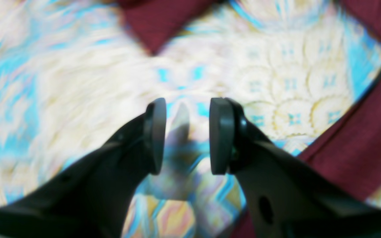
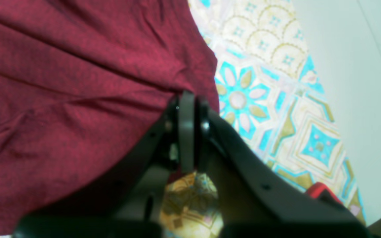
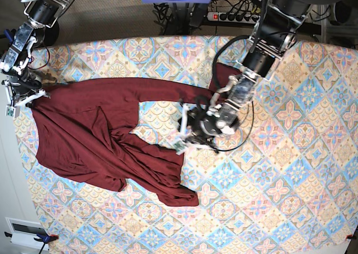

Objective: Layout the t-shirt on the table in an organized manner, then fold the t-shirt properly
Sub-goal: 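Release the sleeve with the left gripper and reach toward the shirt middle, then grasp the shirt body with the left gripper and drag it away from the right gripper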

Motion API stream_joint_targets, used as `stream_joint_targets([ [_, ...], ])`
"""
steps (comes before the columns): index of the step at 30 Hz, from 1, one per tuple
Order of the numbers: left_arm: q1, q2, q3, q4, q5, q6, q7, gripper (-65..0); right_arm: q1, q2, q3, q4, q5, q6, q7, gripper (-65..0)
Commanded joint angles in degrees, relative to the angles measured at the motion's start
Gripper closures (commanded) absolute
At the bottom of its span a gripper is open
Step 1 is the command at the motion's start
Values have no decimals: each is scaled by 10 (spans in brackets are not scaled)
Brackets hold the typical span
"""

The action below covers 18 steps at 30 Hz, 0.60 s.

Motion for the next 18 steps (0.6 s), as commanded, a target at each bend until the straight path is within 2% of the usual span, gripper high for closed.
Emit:
stream_joint_targets([
  [1,-22,12,13,-17,30,5,-22,-213,6,14,4,12,3,-1,13,0],
  [6,-49,57,28,-133,138,10,-95,-213,6,14,4,12,3,0,11,0],
  [8,-54,63,28,-156,162,40,-117,-213,6,14,4,12,3,0,11,0],
  [11,-54,64,28,-160,175,79,-130,-214,7,14,4,12,3,0,11,0],
  [18,-56,58,26,-160,174,115,-131,-216,9,14,3,12,3,0,11,0],
])
